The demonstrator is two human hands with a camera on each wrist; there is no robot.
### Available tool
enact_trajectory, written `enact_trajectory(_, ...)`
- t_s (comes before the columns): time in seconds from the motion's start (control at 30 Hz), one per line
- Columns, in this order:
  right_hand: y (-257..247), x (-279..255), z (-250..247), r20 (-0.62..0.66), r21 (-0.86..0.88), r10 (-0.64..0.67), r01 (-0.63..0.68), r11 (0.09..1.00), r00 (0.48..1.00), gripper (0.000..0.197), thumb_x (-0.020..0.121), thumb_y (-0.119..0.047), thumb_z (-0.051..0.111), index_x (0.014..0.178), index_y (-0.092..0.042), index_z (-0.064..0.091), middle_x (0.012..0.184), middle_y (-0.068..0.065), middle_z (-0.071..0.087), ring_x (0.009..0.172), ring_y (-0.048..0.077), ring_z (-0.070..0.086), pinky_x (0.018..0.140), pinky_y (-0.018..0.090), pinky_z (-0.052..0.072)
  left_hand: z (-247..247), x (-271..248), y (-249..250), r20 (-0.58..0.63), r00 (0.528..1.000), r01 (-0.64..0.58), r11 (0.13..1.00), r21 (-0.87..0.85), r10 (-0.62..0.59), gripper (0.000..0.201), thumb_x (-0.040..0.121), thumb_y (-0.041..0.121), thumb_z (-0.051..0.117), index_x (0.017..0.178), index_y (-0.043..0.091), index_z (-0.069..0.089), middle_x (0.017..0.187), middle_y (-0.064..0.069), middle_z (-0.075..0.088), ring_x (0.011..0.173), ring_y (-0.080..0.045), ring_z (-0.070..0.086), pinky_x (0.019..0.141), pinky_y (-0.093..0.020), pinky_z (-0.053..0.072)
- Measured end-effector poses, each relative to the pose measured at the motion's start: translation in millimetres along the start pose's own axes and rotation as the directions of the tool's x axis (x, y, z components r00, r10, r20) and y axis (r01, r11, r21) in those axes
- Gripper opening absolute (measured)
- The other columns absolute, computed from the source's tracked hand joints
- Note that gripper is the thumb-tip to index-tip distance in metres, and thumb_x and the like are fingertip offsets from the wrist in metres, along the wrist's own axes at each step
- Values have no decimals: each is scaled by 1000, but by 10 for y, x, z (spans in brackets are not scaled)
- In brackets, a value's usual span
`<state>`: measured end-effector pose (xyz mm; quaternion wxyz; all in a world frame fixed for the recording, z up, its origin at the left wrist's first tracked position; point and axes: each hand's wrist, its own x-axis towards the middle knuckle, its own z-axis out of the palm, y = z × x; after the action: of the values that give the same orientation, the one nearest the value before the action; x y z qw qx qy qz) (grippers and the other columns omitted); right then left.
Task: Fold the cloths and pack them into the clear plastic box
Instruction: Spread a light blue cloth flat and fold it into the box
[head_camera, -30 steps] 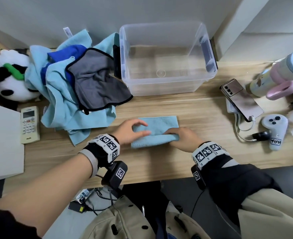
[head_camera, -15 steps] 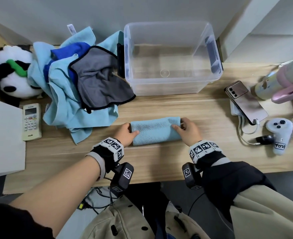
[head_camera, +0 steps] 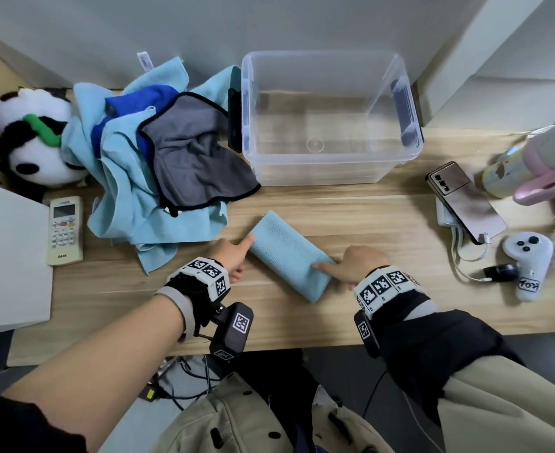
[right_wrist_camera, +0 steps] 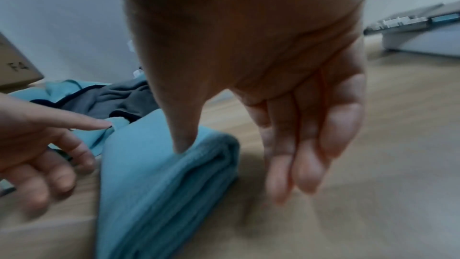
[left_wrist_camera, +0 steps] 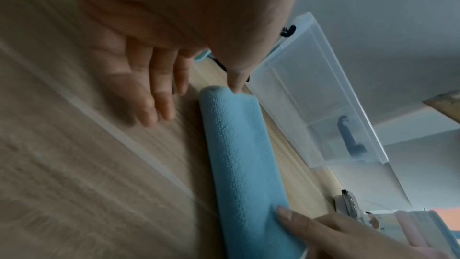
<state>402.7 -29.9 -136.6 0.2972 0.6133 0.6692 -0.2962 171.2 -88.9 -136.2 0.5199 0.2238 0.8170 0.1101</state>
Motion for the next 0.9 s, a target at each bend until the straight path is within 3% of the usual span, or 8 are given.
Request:
enact_trajectory(0.1, -75, 15, -41, -119, 106, -111, 124, 987, 987, 68, 70, -76, 48, 103, -18, 56, 92, 1, 63, 91, 23, 60, 78, 34, 49, 10, -57, -12, 150, 986, 82, 992, -92, -67, 63, 90, 54, 44, 128, 4, 43, 93, -15, 64, 68, -21, 64, 59, -27, 52)
enact_trajectory(0.17, -163, 0, -39, -157, 212, -169, 200, 957, 973, 49, 79, -58, 57, 105, -17, 51, 97, 0, 60, 94, 22, 58, 79, 35, 48, 43, -113, 8, 204, 977, 85, 986, -142, -55, 61, 91, 48, 49, 129, 2, 43, 96, -13, 66, 76, -22, 66, 68, -29, 54)
enact_trajectory(0.3, -345, -52, 104, -61, 261, -221, 230, 938, 973, 25, 84, -36, 60, 100, -18, 53, 94, -1, 57, 90, 22, 56, 76, 31, 44, 158, -203, 33, 298, 955, 109, 945, -309, -13, 48, 88, 22, 61, 127, -1, 45, 128, -18, 56, 111, -28, 58, 88, -35, 48)
enact_trajectory(0.4, -470, -104, 269, 12, 423, -306, 273, 864, 952, 33, 87, -27, 58, 114, -8, 58, 102, 6, 66, 85, 27, 63, 72, 34, 52, 184, -217, -1, 352, 936, 154, 882, -445, 14, 41, 83, 6, 66, 119, -3, 49, 125, -19, 58, 93, -25, 61, 80, -36, 50)
enact_trajectory(0.5, -540, -167, 308, 24, 508, -339, 281, 814, 940, 34, 91, -35, 55, 115, -12, 58, 99, 4, 62, 87, 26, 60, 68, 25, 47, 169, -252, -8, 350, 935, 122, 876, -466, 55, 49, 82, -1, 64, 127, -3, 47, 123, -22, 59, 94, -30, 61, 84, -43, 50)
enact_trajectory(0.57, -536, -168, 245, 15, 558, -305, 245, 793, 952, 35, 92, -45, 48, 104, -15, 61, 98, 8, 66, 92, 29, 65, 75, 34, 50, 149, -284, 26, 322, 940, 46, 891, -452, 115, 50, 84, -4, 60, 130, 1, 44, 127, -19, 57, 102, -27, 58, 89, -40, 47)
enact_trajectory(0.7, -477, -240, -21, -20, 684, -250, 195, 703, 968, 53, 93, -55, 37, 105, -9, 62, 86, 8, 66, 73, 22, 64, 60, 26, 49, 32, -395, 176, 340, 904, -64, 869, -491, 258, 49, 87, -9, 50, 133, 5, 39, 130, -15, 55, 108, -24, 55, 90, -37, 45)
enact_trajectory(0.9, -461, -329, -432, -156, 883, -352, 290, 369, 923, 37, 92, -42, 49, 115, -15, 60, 113, 3, 66, 103, 17, 64, 95, 35, 49, -259, -519, 522, 392, 809, -210, 837, -505, 439, 62, 86, -6, 56, 138, 18, 35, 131, -6, 56, 119, -23, 55, 98, -40, 45)
